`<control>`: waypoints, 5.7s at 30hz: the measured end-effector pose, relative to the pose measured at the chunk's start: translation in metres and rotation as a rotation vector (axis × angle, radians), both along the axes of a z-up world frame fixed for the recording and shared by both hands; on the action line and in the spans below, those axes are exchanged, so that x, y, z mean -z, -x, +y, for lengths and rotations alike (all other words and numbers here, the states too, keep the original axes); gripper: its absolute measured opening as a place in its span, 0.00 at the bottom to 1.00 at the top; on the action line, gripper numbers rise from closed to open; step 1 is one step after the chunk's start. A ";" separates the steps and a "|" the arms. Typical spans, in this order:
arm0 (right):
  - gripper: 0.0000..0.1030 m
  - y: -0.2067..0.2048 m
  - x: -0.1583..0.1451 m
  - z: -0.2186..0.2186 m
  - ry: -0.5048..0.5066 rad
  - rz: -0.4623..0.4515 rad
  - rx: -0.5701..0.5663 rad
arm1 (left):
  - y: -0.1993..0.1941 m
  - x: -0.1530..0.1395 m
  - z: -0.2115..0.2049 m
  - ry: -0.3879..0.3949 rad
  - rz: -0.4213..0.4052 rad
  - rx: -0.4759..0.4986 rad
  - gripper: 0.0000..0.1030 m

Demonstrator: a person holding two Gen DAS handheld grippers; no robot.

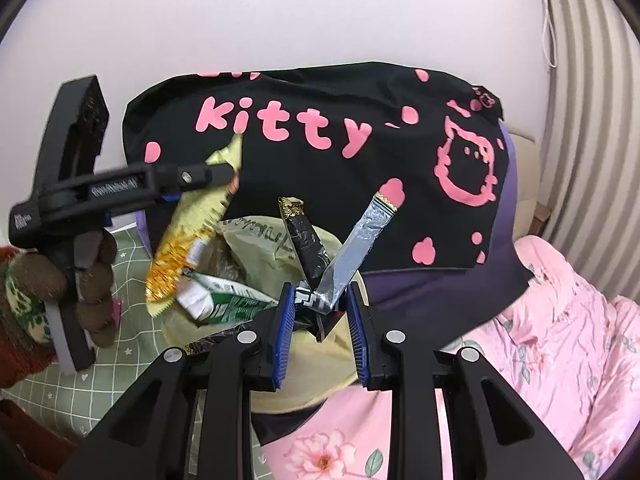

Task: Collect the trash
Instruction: 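Carry the yellow snack wrapper in the left gripper to the yellow bag, then open the left gripper to drop the wrapper into the bag, then grasp the orange chip bag with the left gripper while the right gripper moves over the table, then close the right gripper on the rim of the white paper cup, then carry the orange bag in the left gripper while the right gripper carries the cup to the yellow bag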

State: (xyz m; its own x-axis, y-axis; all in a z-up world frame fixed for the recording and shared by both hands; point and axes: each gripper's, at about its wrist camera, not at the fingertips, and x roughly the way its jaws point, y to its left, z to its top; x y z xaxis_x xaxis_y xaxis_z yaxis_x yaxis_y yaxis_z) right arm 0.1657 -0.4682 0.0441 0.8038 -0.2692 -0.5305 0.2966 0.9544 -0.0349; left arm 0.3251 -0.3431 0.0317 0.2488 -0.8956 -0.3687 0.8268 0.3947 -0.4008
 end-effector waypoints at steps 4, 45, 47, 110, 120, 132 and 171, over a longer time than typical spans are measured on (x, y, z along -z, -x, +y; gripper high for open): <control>0.24 -0.021 0.007 -0.006 -0.007 0.030 -0.056 | -0.011 0.016 -0.003 -0.054 -0.003 -0.023 0.31; 0.42 -0.080 0.019 0.026 -0.084 0.028 -0.148 | -0.042 0.015 0.140 -0.162 0.054 -0.317 0.54; 0.43 -0.084 0.014 0.042 -0.079 0.016 -0.177 | -0.037 0.020 0.172 -0.187 0.024 -0.371 0.54; 0.51 -0.154 0.146 0.393 0.086 0.307 -0.970 | -0.019 0.064 0.500 -0.191 0.349 -0.973 0.20; 0.49 -0.175 0.159 0.328 0.124 0.369 -0.669 | -0.007 0.085 0.522 -0.174 0.358 -0.988 0.20; 0.53 -0.183 0.148 0.314 -0.327 0.218 -0.632 | -0.011 0.078 0.515 -0.179 0.323 -0.980 0.21; 0.52 -0.140 0.066 0.272 -0.151 0.127 -0.505 | -0.017 0.027 0.450 -0.141 0.178 -0.802 0.21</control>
